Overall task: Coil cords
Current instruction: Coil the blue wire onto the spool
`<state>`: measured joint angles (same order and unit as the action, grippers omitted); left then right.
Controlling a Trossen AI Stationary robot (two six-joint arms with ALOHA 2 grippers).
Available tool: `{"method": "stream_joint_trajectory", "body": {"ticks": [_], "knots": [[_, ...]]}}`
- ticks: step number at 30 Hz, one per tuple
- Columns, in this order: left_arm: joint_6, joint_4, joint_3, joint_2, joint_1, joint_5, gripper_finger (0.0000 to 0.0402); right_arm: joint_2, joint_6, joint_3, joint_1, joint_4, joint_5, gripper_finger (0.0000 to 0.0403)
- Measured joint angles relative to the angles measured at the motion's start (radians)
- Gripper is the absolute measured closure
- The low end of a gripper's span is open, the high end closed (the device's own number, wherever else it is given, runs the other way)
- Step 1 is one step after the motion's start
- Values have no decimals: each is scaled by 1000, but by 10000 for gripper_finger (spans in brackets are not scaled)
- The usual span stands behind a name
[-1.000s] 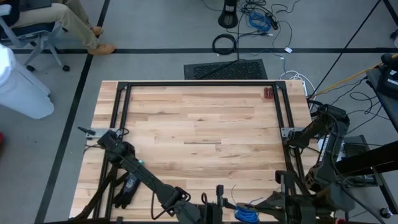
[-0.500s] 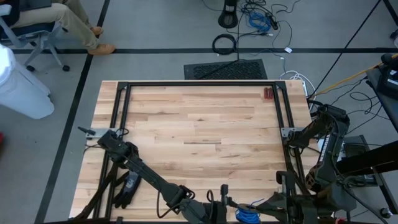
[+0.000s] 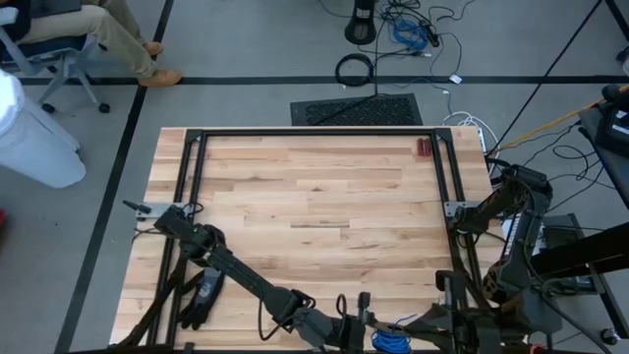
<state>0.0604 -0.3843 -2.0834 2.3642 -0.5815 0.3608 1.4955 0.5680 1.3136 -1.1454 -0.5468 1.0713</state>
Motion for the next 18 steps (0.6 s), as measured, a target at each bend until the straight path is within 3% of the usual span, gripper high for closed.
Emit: {"method": "stream_joint_trajectory", "body": {"ticks": [4, 11, 18], "knots": [[-1, -3, 0, 0, 1, -6, 223, 0, -1, 0, 0, 0, 0, 403], [-3, 1, 0, 0, 3, -6, 275, 0, 0, 0, 0, 0, 0, 403], [-3, 0, 0, 0, 3, -53, 280, 0, 1, 0, 2, 1, 0, 403]]}}
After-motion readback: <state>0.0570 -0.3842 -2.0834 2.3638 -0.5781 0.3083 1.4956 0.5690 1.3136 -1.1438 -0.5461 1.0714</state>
